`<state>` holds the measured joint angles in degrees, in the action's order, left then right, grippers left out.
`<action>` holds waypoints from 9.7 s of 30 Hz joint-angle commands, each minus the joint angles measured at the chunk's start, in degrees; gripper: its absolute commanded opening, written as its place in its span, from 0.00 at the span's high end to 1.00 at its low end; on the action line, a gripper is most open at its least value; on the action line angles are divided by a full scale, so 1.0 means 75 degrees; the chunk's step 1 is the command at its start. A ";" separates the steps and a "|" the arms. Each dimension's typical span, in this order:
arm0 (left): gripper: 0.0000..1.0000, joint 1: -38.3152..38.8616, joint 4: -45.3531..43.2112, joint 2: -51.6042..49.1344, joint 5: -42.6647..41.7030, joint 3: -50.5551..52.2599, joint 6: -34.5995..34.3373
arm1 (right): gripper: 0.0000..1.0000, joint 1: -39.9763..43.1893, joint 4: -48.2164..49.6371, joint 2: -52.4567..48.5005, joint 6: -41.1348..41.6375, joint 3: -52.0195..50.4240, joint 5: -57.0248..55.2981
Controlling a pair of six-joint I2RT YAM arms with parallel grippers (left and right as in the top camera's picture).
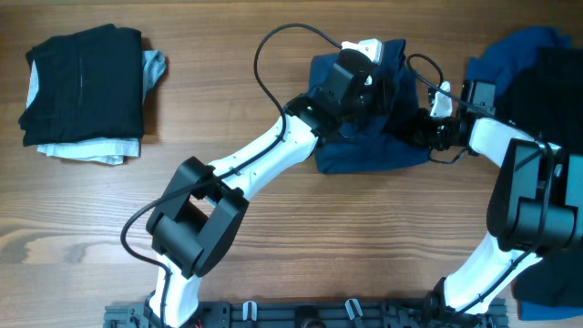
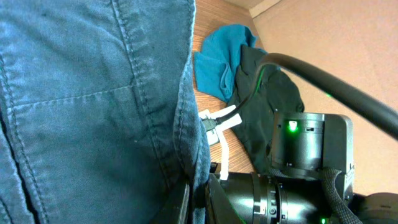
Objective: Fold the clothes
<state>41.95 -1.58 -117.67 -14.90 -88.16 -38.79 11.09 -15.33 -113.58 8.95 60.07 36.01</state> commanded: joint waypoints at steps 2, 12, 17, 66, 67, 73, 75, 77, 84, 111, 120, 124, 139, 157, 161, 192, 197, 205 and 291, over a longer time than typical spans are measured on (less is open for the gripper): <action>0.93 0.0044 -0.0335 -0.0058 -0.0239 -0.0227 -0.0583 | 0.96 -0.0067 -0.0154 -0.0431 0.0026 -0.0213 -0.0280; 0.93 0.0219 -0.0734 -0.0463 -0.0242 -0.0227 -0.0726 | 0.96 -0.0067 -0.0149 -0.0431 0.0026 -0.0213 -0.0283; 0.93 0.0227 -0.0868 -0.0571 -0.0236 -0.0227 -0.0749 | 0.96 -0.0067 -0.0131 -0.0431 0.0026 -0.0213 -0.0283; 0.56 -0.2279 0.2745 -0.0874 0.0067 -0.0233 0.1638 | 0.96 -0.0029 -0.3028 0.0402 -0.1658 0.0863 -0.0679; 0.56 -0.2279 0.2818 -0.0877 0.0198 -0.0233 0.1714 | 0.96 -0.0047 -0.2897 0.0286 -0.1574 0.0766 -0.0778; 0.59 -0.2285 0.2710 -0.0868 0.0318 -0.0236 0.1746 | 0.96 -0.0070 -0.1964 -0.0303 -0.0119 0.0009 -0.1918; 0.59 -0.2270 0.2358 -0.0764 0.0134 -0.0236 0.1746 | 0.96 -0.0070 -0.1749 -0.0312 0.0085 -0.0166 -0.2005; 0.58 -0.2273 0.1985 -0.0618 -0.0300 -0.0236 0.1746 | 0.96 -0.0076 -0.1763 -0.0312 0.0224 -0.0175 -0.2005; 0.64 -0.2235 0.0749 -0.0635 -0.1445 -0.0236 0.1743 | 0.96 -0.0079 -0.1757 -0.0312 0.0227 -0.0178 -0.2002; 0.89 -0.2139 -0.1606 -0.0871 -0.1988 -0.0364 0.1343 | 0.96 -0.0154 -0.1262 0.0230 -0.0522 0.0099 -0.0280; 0.93 -0.2025 0.2748 -0.0504 -0.2017 -0.0361 0.2142 | 0.96 -0.0157 0.1072 0.1527 -0.0443 0.0702 0.0664; 0.93 -0.1836 0.3340 -0.0708 -0.2014 -0.0358 0.2640 | 0.96 -0.0172 0.2095 0.0766 -0.0388 0.0702 0.0874; 0.96 -0.1230 0.3963 -0.2098 -0.1950 -0.0294 0.2920 | 0.96 -0.0221 0.4135 -0.2323 -0.0373 0.0697 0.0632; 0.96 -0.1230 0.4549 -0.0047 -0.1953 -0.0289 0.2888 | 0.96 -0.0358 -0.3066 0.2139 -0.1288 0.0807 0.0796; 0.96 -0.1035 0.5115 -0.0166 -0.1947 -0.0245 0.2894 | 0.96 -0.0356 -0.2264 0.2116 -0.0790 -0.0344 -0.0280; 0.53 -0.0944 0.5916 0.0991 0.0117 -0.0248 0.1926 | 0.96 -0.0356 -0.0254 0.2072 0.1431 -0.2428 -0.2600; 0.35 -0.0944 0.5919 0.0475 0.1099 -0.0245 0.1716 | 0.96 -0.0356 -0.0248 0.2072 0.1434 -0.2428 -0.2597; 0.25 -0.0944 0.4479 -0.0854 0.1177 -0.0245 0.1716 | 0.96 -0.0356 -0.0248 0.2072 0.1434 -0.2428 -0.2567; 0.78 -0.1478 0.4264 0.0446 0.2145 -0.0682 0.4945 | 0.00 -0.0321 -0.2451 0.5855 0.0685 -0.1294 -0.5027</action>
<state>31.29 33.43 -109.86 -3.27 -93.27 -3.70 8.45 -33.82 -69.43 13.82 50.24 -0.32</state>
